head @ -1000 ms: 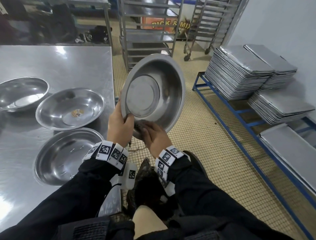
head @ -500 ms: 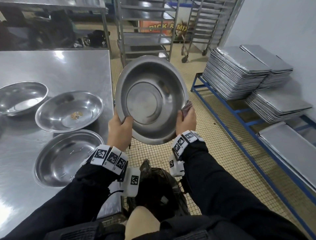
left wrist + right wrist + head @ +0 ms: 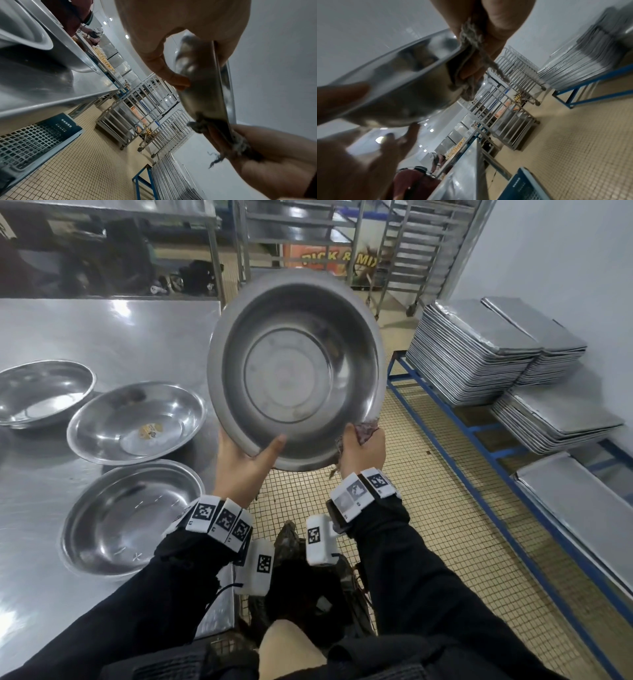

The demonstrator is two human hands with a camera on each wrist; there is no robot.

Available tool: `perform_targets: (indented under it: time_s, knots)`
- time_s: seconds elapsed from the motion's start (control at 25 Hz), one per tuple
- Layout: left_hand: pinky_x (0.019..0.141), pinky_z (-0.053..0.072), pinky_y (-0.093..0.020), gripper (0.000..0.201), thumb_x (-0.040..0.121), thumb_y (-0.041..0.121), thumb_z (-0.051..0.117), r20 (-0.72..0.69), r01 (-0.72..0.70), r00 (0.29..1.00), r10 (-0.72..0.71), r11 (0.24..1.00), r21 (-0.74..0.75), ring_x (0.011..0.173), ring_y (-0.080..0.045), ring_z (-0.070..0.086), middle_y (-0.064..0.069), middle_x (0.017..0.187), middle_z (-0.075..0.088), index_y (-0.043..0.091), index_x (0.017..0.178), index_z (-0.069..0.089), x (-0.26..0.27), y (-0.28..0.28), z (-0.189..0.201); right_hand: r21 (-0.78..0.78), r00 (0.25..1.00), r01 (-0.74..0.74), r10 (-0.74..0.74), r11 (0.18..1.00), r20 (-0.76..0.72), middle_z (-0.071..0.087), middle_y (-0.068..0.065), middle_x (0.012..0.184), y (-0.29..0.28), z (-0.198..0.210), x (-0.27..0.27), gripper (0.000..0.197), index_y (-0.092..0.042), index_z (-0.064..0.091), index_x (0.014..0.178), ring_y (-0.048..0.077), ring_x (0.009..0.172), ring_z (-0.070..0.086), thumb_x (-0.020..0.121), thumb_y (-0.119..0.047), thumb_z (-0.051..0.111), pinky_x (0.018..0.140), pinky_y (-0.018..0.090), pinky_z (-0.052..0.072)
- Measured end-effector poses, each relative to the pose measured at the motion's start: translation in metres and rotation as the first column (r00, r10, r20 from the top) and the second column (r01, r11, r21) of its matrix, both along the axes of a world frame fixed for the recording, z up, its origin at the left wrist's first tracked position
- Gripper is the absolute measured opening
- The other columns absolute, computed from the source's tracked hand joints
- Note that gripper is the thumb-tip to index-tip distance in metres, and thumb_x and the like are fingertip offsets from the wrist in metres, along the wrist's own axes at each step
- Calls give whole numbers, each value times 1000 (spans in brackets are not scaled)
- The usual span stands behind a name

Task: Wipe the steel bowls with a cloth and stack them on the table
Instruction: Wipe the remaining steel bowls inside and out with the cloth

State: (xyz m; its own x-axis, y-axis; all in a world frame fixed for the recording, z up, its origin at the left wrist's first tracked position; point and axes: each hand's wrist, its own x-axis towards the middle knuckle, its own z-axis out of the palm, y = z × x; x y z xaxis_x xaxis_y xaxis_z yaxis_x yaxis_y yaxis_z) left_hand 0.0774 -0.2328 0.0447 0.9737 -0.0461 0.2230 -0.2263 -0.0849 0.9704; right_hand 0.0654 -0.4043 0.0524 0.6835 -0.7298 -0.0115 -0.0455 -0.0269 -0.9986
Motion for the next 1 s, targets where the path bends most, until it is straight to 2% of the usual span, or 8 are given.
perform_targets:
  time_s: [0.08,0.2,0.48,0.56,0.68,0.76,0.88,1.0]
  knots:
    - [79,50,-12,22,87,19,70,-42,59,997,-60,998,-30,98,3,64,13,99,71,22,108,63,-8,-7,10,10,997,-69,69,998,18,57,-4,85,6,4,-3,21,-11,48,102,7,75,57,91,-24,60,61,17,46]
    - [62,47,-13,22,92,7,56,-146,-43,989,25,991,-124,66,6,60,13,79,62,27,82,58,-7,-6,11,-45,979,-201,198,979,-54,55,-11,84,7,4,-9,20,-12,49,104,-2,74,53,96,-30,51,57,9,38]
    - [74,44,-25,16,91,10,49,-198,-114,973,119,993,35,82,-10,57,2,88,62,18,101,59,12,14,1,-175,956,-250,215,952,-197,56,-6,93,3,-4,-24,7,-17,50,102,3,80,57,97,-22,46,64,13,46]
    - [78,46,-26,20,93,14,50,-183,-109,976,116,993,46,92,-11,61,3,96,65,20,109,59,11,16,1,-362,894,-447,391,818,-219,55,-4,110,20,-12,-21,17,-21,51,111,3,94,55,97,-29,45,82,17,46]
    - [75,55,-41,11,93,17,51,-155,-85,983,97,993,82,81,-18,64,-2,86,66,21,93,61,13,17,3,-614,671,-699,633,366,-387,50,0,132,47,-37,-18,46,-25,43,134,13,121,44,99,-48,25,109,33,32]
    - [70,57,-42,25,92,19,53,-141,-51,988,65,994,98,77,-19,65,1,82,66,11,115,60,17,18,5,-669,597,-718,663,191,-452,37,3,149,48,-48,-12,50,-24,32,145,19,140,25,100,-43,20,117,37,12]
    - [72,48,-16,38,95,17,53,-111,9,994,4,993,120,83,2,65,11,92,67,10,133,51,21,21,7,-713,622,-702,492,5,-609,17,1,157,24,-45,1,52,-25,19,149,22,145,9,100,-42,12,118,39,-1]
    - [76,46,-21,39,96,16,52,-68,14,998,-4,990,142,82,6,63,10,93,66,14,134,49,20,16,11,-640,632,-761,99,-106,-768,0,-1,158,-13,-43,22,56,-25,2,150,24,145,-5,99,-46,9,116,41,-9]
